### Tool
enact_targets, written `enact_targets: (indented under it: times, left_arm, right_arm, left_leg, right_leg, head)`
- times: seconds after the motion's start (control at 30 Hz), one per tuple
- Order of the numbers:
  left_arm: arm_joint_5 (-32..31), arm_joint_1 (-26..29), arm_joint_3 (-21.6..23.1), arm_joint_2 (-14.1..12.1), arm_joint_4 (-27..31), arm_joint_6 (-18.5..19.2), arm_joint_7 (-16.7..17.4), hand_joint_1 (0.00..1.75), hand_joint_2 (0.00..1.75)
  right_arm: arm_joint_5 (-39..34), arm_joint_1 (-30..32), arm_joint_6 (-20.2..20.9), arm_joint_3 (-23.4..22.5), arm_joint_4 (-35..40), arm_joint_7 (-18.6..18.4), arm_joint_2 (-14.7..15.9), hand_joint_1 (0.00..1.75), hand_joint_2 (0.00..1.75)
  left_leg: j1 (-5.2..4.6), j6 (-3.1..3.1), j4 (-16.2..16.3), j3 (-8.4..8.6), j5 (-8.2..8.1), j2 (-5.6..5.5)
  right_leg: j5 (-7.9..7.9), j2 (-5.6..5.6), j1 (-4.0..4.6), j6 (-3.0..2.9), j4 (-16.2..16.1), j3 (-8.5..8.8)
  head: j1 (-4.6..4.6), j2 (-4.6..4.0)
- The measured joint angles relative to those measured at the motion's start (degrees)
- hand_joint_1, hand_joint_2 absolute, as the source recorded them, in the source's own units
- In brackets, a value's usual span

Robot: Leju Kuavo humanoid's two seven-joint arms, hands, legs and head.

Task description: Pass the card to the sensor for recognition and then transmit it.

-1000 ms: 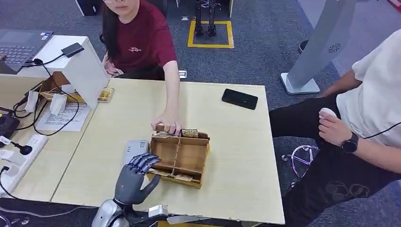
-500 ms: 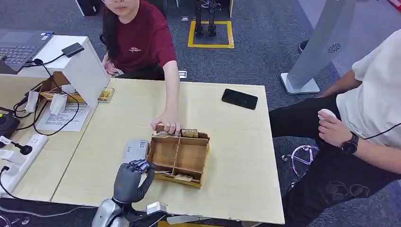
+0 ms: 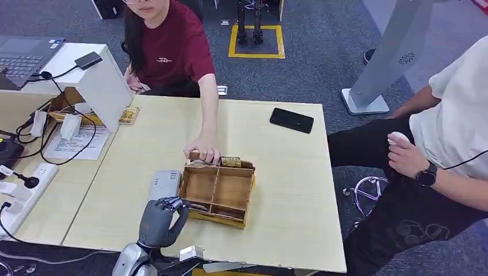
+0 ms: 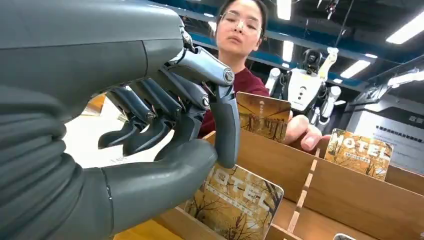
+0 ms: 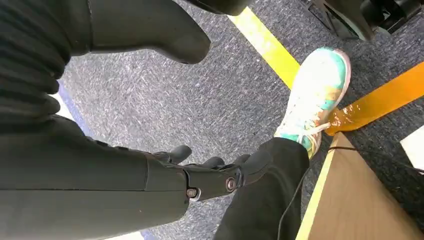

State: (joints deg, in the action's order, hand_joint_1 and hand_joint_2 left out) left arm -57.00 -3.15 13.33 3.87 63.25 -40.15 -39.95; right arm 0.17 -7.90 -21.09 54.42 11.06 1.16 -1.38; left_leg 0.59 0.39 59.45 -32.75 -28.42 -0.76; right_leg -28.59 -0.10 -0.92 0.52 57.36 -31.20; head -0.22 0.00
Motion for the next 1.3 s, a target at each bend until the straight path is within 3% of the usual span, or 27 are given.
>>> enact_targets:
  times: [0.03,0.07,0.5,0.63,1.3]
  left_arm:
    - [0.0,0.0,0.0,0.0,0.0,0.0,0.0,1.75,1.75]
    - [0.0,0.0,0.0,0.0,0.0,0.0,0.0,0.03,1.75]
    - [0.2,0.0,0.0,0.0,-0.3,0.0,0.0,0.0,1.75]
    - [-3.5,0.0,0.0,0.0,-0.5,0.0,0.0,0.0,1.75]
    - [-6.1,0.3,0.0,0.0,0.8,0.0,0.0,0.0,1.75]
  right_arm:
    - [0.0,0.0,0.0,0.0,0.0,0.0,0.0,0.0,1.75]
    - [0.0,0.0,0.0,0.0,0.0,0.0,0.0,0.0,1.75]
    - [-0.2,0.0,0.0,-0.1,0.0,0.0,0.0,0.0,1.75]
    - [0.4,0.0,0.1,-0.3,0.0,-0.1,0.0,0.0,1.75]
    - [1.8,0.0,0.3,-1.2,0.1,0.0,0.0,0.0,1.75]
  left_leg:
    - [0.0,0.0,0.0,0.0,0.0,0.0]
    - [0.0,0.0,0.0,0.0,0.0,0.0]
    - [0.0,0.0,0.0,0.0,0.0,0.0]
    - [0.0,0.0,0.0,0.0,0.0,0.0]
    - [0.0,0.0,0.0,0.0,0.0,0.0]
  right_leg:
    - [0.0,0.0,0.0,0.0,0.0,0.0]
    - [0.0,0.0,0.0,0.0,0.0,0.0]
    - [0.0,0.0,0.0,0.0,0.0,0.0]
    - [0.0,0.0,0.0,0.0,0.0,0.0]
    - [0.0,0.0,0.0,0.0,0.0,0.0]
  head:
    - [0.0,0.0]
    - [0.0,0.02]
    - [0.0,0.02]
    - [0.0,0.02]
    - [0.0,0.0]
